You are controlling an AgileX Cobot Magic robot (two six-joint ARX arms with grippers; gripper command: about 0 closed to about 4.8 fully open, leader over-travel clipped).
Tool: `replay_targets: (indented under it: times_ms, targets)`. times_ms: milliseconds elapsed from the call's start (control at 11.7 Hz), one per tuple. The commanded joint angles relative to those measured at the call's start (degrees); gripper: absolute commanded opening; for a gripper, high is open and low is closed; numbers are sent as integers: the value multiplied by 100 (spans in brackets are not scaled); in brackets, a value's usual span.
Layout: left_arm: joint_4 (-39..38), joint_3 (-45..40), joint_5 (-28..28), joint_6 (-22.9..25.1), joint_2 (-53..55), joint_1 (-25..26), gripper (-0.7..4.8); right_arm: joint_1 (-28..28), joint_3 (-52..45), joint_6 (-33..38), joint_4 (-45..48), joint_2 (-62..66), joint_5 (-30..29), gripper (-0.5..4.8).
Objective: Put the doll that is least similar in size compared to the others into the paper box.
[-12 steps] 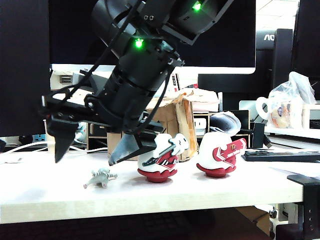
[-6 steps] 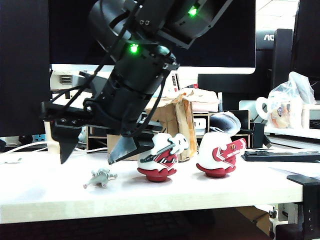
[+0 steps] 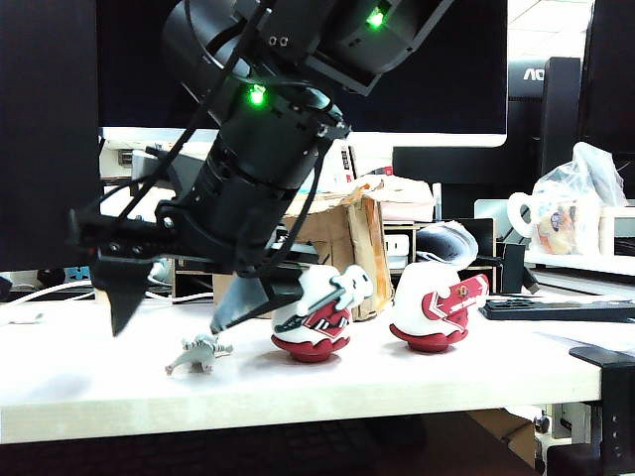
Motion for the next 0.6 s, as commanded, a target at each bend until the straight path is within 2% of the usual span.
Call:
replay_targets:
  times_ms: [86, 257, 599]
  targets:
    - [72, 7, 22, 17, 0, 11, -5, -2, -20, 107, -339, 37, -39, 409]
    - [72, 7, 22, 17, 0, 11, -5, -2, 131, 695, -555, 37, -15, 393]
    - [72, 7, 22, 17, 0, 11, -5, -9, 260, 704, -562, 39, 293, 386]
